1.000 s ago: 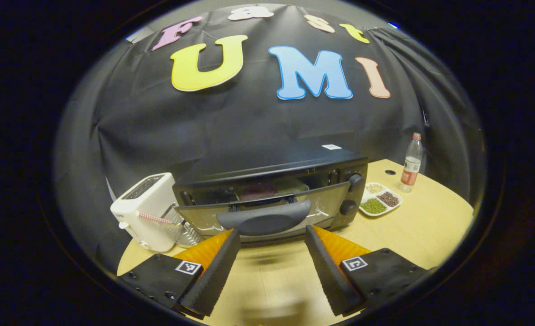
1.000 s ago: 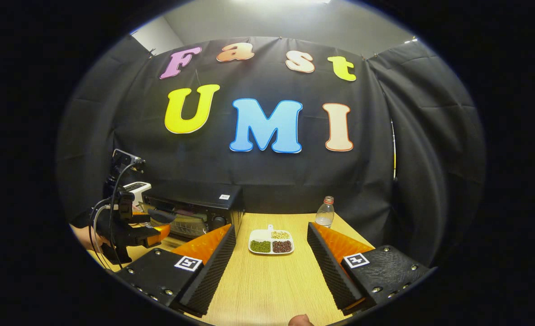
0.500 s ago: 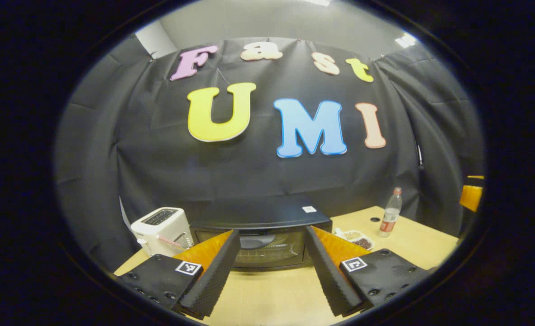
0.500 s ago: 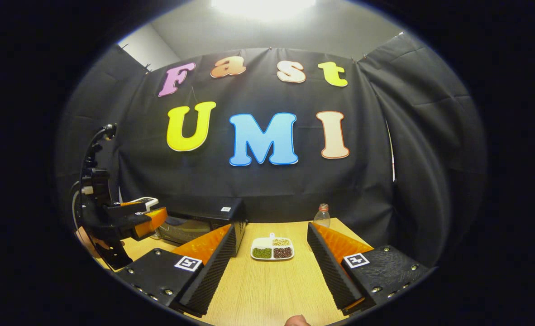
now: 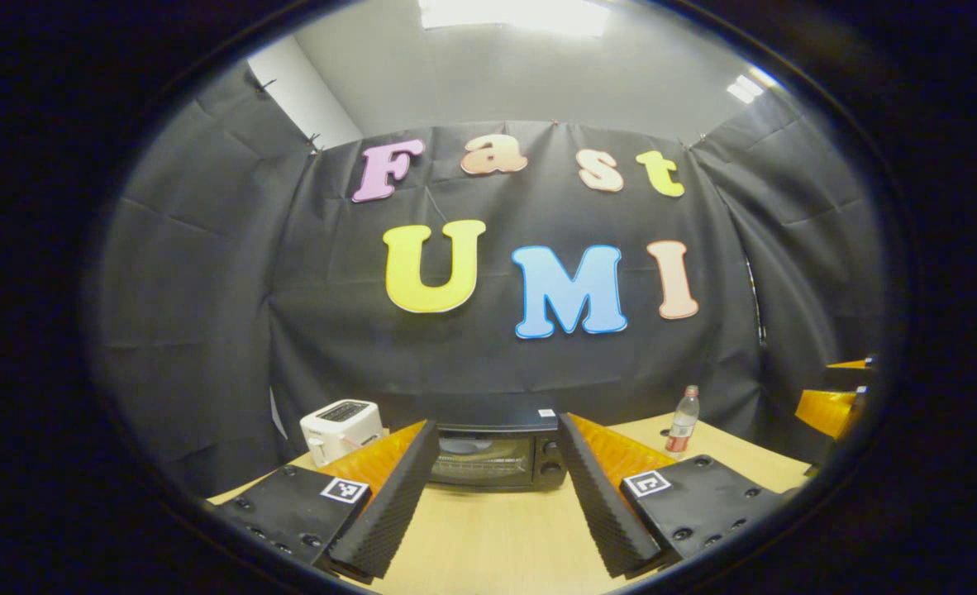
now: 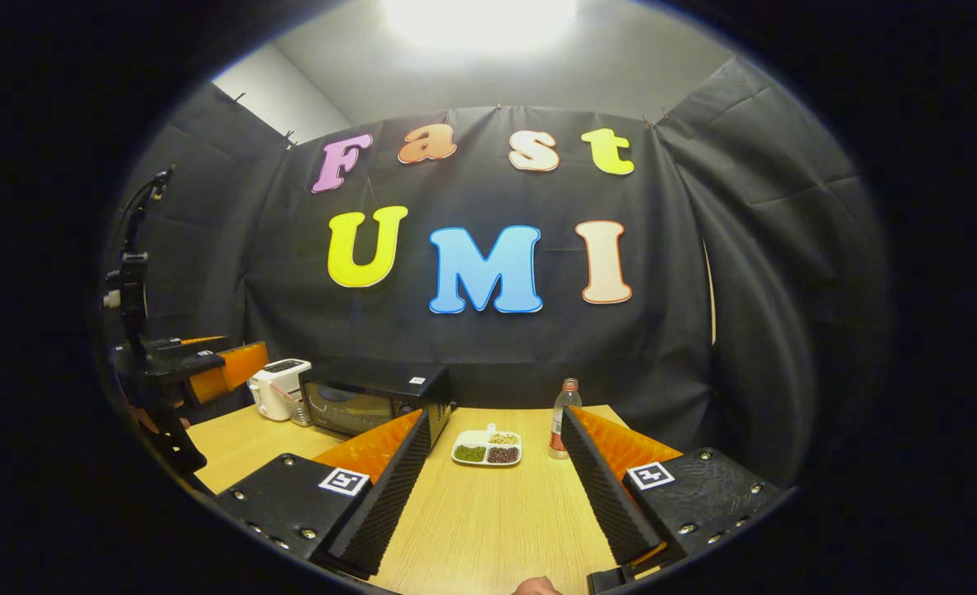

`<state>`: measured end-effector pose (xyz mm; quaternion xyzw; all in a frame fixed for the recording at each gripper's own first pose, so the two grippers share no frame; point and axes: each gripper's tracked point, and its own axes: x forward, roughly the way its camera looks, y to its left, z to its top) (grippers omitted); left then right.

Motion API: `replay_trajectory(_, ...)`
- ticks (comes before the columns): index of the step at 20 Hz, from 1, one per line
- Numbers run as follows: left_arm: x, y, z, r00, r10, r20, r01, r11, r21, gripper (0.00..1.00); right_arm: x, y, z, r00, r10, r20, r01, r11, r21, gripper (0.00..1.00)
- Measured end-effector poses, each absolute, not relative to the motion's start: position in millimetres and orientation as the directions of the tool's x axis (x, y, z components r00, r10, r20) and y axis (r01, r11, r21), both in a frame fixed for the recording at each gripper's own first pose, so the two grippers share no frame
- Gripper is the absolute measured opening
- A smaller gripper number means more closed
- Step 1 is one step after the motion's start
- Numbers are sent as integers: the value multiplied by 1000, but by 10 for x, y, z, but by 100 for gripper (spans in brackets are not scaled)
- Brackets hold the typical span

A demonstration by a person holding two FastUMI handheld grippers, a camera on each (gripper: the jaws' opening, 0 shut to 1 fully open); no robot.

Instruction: Open the electric oven with the left hand, put the food in, and close the electric oven.

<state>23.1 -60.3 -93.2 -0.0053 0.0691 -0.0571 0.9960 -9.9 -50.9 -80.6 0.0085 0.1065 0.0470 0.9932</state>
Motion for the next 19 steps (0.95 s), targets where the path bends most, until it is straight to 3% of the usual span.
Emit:
replay_trajectory(2, 32, -539, -798, 987, -105, -123, 104, 995, -13, 100, -210, -510, -749, 974, 104, -200, -98, 994, 37, 98)
replay_trajectory(4, -124, -462, -720, 989, -92, -118, 92, 996, -9, 91, -297, -488, -732, 975, 111, -195, -106, 994, 37, 98)
replay_trajectory(6, -253, -403, -651, 990, -84, -114, 84, 996, -7, 100, -367, -457, -731, 976, 109, -190, -105, 994, 31, 98)
replay_trajectory(19, -598, -173, -490, 984, -162, -79, 162, 987, -9, 100, -693, -152, -568, 986, 68, -154, -67, 998, 9, 98)
